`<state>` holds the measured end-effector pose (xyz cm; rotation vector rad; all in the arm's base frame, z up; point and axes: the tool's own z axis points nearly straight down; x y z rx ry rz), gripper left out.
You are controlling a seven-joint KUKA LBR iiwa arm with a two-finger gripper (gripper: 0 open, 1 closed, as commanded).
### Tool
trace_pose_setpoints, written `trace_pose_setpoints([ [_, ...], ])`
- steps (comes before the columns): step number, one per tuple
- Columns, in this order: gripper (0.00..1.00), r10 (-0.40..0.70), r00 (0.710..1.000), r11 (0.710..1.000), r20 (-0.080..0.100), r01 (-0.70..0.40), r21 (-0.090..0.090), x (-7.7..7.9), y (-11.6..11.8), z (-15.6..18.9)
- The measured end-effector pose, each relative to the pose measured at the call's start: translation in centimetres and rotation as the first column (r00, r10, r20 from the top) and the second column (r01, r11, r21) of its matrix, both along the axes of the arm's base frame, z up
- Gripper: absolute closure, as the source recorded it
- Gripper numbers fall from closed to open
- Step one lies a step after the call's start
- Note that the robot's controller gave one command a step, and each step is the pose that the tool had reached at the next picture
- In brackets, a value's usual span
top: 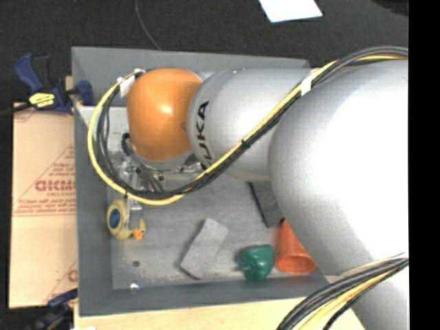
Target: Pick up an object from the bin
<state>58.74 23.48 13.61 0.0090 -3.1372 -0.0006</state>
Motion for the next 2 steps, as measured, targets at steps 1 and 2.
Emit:
trace_pose_setpoints([
  [1,0.00,-0.006,1.000,1.000,0.008,0.006,0.002,0.2,-0.1,0.5],
  [2,0.00,-0.122,0.992,0.992,0.006,0.122,0.011,-1.6,-0.1,-5.7],
])
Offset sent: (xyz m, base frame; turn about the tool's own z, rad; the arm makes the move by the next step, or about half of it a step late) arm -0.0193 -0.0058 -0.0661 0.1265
